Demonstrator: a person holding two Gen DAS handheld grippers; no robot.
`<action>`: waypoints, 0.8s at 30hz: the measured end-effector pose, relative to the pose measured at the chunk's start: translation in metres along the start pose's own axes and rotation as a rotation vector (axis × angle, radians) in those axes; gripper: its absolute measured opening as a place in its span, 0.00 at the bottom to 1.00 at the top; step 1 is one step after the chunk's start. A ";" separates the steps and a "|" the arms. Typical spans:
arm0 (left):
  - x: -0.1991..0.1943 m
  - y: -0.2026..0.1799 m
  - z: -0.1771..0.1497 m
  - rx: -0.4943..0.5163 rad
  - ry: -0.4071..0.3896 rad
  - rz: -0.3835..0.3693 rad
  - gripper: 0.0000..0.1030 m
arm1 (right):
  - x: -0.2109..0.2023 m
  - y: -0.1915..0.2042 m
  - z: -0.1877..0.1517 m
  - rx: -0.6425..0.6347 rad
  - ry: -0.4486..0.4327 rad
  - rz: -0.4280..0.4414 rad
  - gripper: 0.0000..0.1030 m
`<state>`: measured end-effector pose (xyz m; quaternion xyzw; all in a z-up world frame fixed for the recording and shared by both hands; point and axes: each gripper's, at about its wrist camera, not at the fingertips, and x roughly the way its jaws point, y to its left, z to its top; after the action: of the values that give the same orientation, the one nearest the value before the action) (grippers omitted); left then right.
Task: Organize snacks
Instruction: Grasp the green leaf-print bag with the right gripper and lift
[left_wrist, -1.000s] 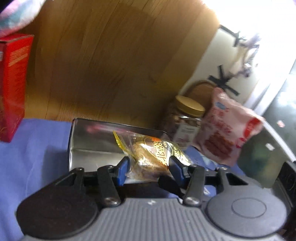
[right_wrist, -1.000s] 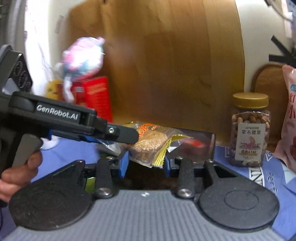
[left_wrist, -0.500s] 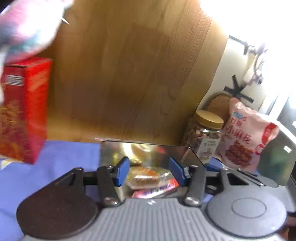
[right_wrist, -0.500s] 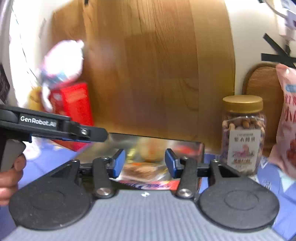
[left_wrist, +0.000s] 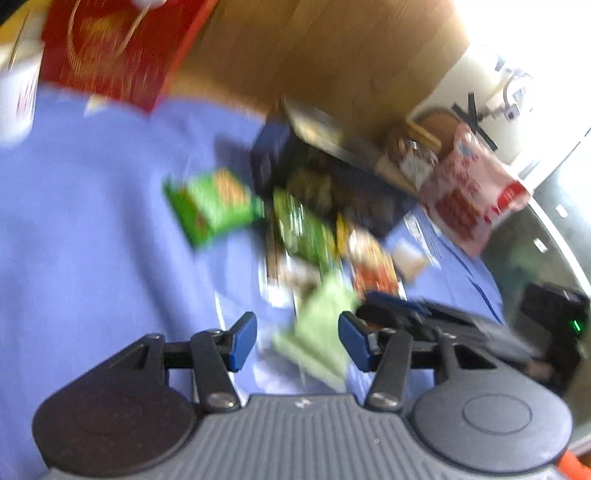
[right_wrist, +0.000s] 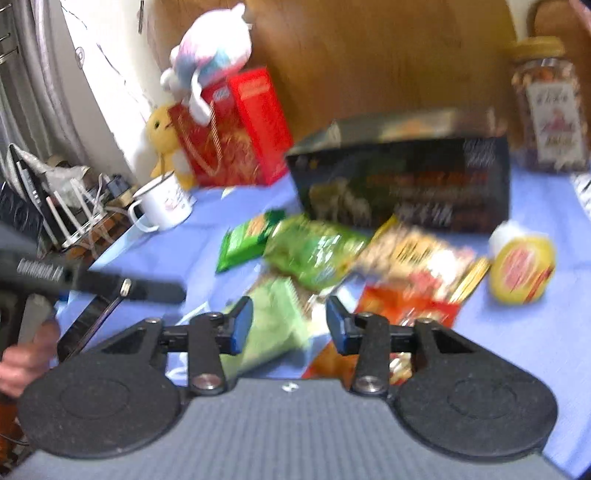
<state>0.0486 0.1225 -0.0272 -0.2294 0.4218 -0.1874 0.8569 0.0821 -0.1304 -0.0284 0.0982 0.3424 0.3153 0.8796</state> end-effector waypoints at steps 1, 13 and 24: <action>0.000 0.002 -0.008 -0.018 0.011 -0.017 0.46 | 0.001 0.002 -0.003 0.005 0.014 0.010 0.34; -0.012 0.005 -0.013 0.011 -0.039 -0.002 0.46 | -0.025 0.052 -0.037 -0.160 0.046 -0.010 0.35; 0.014 -0.005 -0.020 0.102 0.040 0.000 0.24 | 0.003 0.061 -0.037 -0.212 0.060 -0.058 0.25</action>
<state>0.0399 0.1065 -0.0434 -0.1817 0.4290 -0.2131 0.8588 0.0297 -0.0827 -0.0338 -0.0147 0.3358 0.3270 0.8832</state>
